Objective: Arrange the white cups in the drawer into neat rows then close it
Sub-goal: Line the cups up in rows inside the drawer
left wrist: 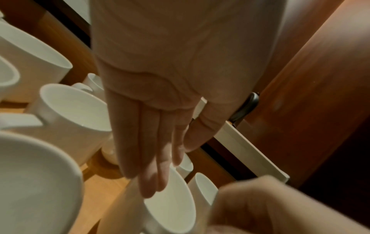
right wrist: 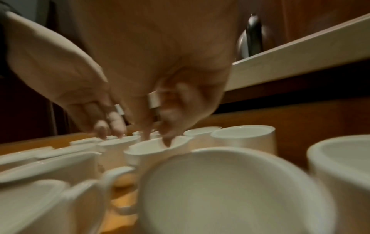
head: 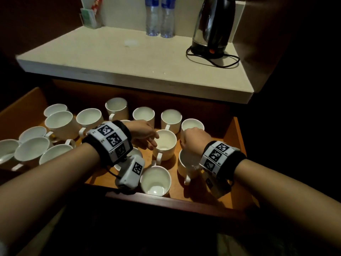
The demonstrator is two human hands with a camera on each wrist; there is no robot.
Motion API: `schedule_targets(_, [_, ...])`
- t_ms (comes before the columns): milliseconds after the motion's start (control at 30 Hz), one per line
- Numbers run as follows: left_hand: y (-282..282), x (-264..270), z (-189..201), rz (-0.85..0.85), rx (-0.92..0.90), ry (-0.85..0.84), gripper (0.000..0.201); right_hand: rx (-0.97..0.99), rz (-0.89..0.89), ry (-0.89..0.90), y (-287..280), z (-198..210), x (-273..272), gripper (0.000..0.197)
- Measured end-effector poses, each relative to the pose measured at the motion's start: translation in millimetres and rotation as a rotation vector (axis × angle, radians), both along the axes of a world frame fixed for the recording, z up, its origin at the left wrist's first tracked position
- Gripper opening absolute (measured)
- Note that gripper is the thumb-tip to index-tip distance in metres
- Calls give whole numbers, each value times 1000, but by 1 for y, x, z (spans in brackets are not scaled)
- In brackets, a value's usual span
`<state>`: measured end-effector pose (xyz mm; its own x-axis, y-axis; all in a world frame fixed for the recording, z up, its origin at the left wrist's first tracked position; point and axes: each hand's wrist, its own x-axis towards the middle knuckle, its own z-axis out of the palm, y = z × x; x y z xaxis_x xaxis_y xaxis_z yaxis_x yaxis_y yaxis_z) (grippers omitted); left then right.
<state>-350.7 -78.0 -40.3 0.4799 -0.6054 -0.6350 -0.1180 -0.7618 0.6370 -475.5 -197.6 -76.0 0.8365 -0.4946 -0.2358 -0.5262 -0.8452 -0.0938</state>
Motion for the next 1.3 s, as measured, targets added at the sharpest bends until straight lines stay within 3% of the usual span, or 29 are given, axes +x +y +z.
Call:
schedule_targets(133, [4, 4, 7, 36, -20, -15, 25, 184, 236, 139, 28, -5, 13, 38])
schedule_targets(300, [11, 12, 5, 59, -16, -18, 25, 215, 406, 311, 46, -10, 18, 34])
schedule_targets(567, [13, 15, 4, 40, -3, -6, 29, 48, 628, 402, 47, -2, 20, 35])
schedule_targets(700, [8, 13, 4, 15, -4, -9, 30, 26, 658, 436, 43, 2, 21, 39])
schedule_targets(833, [6, 14, 1, -4, 1, -3, 28, 48, 581, 378, 35, 6, 20, 39])
schedule_targets(1033, [2, 10, 0, -20, 1, 10, 28, 8, 554, 492, 27, 6, 14, 45])
schedule_targets(1233, [0, 9, -6, -40, 13, 4, 29, 21, 506, 276, 28, -2, 22, 30])
schedule_targets(1300, [0, 9, -6, -35, 12, 5, 28, 48, 499, 295, 25, -1, 23, 33])
